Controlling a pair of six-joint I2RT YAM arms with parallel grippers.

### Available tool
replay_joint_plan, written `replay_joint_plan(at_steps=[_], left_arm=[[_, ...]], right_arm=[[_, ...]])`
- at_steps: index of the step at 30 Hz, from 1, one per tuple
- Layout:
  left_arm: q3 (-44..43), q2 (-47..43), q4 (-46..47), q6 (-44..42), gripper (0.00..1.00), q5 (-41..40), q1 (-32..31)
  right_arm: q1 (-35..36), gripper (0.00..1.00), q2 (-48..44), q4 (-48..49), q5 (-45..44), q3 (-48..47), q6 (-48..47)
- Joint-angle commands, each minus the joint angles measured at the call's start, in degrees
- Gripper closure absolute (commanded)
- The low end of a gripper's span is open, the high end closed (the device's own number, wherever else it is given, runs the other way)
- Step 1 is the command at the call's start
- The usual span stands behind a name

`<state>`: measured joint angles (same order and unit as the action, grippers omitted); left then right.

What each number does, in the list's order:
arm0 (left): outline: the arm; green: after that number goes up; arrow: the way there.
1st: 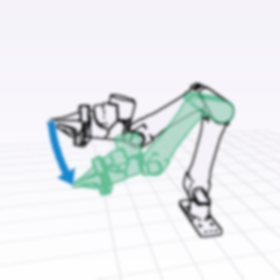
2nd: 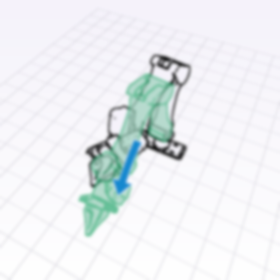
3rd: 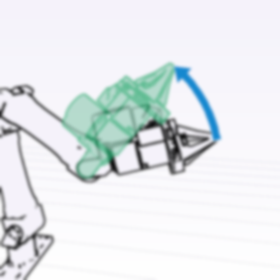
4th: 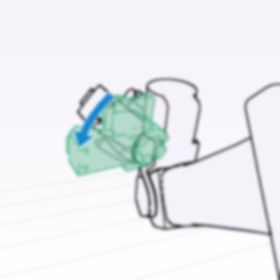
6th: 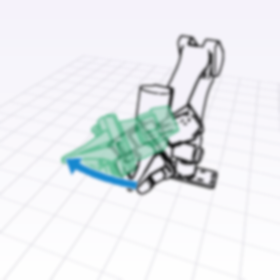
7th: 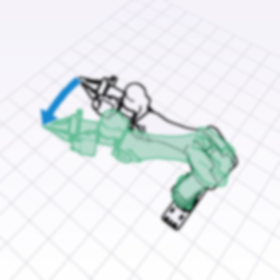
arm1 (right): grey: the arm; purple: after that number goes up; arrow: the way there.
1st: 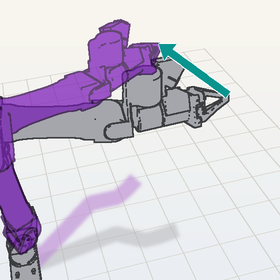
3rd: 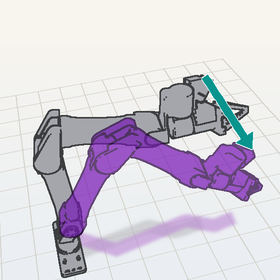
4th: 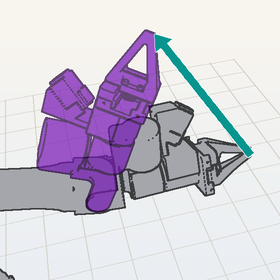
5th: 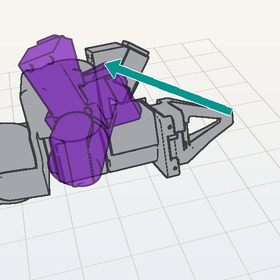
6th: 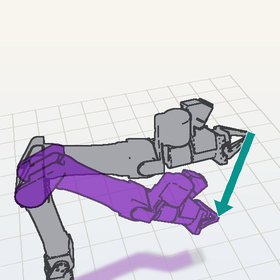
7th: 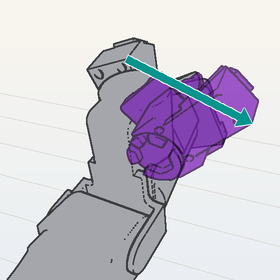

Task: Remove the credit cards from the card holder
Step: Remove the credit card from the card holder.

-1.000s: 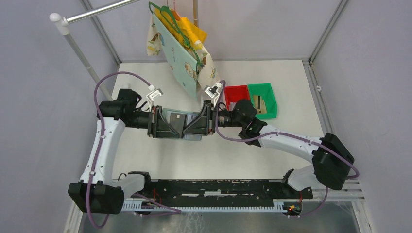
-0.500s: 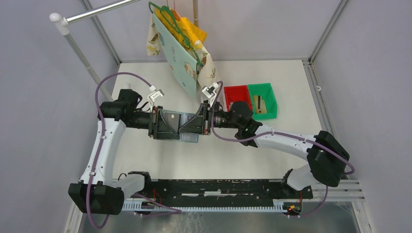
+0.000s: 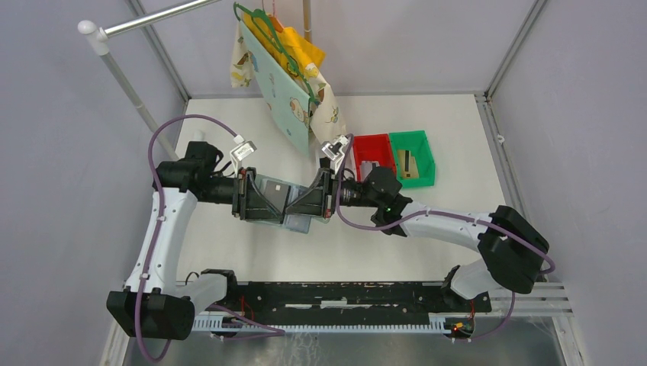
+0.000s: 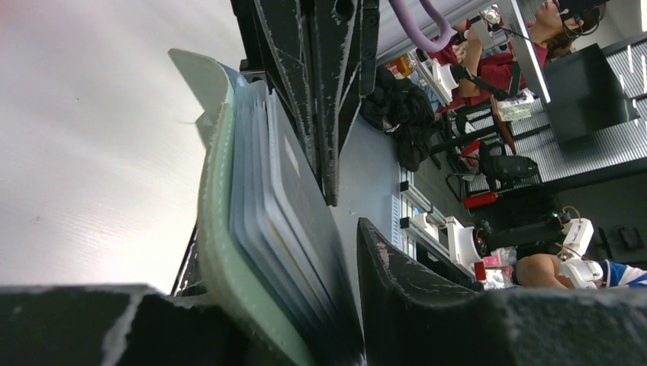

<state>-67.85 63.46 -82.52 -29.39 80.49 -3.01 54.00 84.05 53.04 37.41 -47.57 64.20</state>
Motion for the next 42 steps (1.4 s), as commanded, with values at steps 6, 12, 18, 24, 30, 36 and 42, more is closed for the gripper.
replay_joint_plan(at_steps=[6, 12, 18, 24, 30, 36, 42], left_arm=[[-0.3, -0.9, -1.1, -1.0, 0.62, 4.2, -0.1], [-0.4, -1.0, -1.3, -0.9, 0.73, 4.4, -0.1], [-0.5, -1.1, -1.4, -0.9, 0.73, 4.3, -0.1], [-0.6, -1.0, -1.4, -0.9, 0.72, 4.3, -0.1], [-0.8, -1.0, -1.5, -0.6, 0.72, 3.9, -0.1], [-0.7, -1.1, -1.4, -0.7, 0.72, 4.1, -0.1], [-0.8, -1.0, -1.4, -0.7, 0.72, 4.7, -0.1]], right_arm=[[-0.1, 1.0, -4.1, -1.4, 0.0, 1.3, -3.8], [-0.2, 1.0, -4.7, -2.1, 0.1, 1.4, -4.2], [-0.3, 1.0, -5.7, -3.2, -0.4, 3.4, -4.9], [-0.3, 0.6, -4.3, 0.5, -0.3, 1.6, -2.0], [-0.3, 0.56, -2.3, 1.3, -0.1, -1.7, -0.6], [-0.3, 0.59, -1.0, 0.9, -0.1, -2.9, -0.2], [-0.2, 0.64, -0.2, 0.9, -0.4, -3.4, -0.1]])
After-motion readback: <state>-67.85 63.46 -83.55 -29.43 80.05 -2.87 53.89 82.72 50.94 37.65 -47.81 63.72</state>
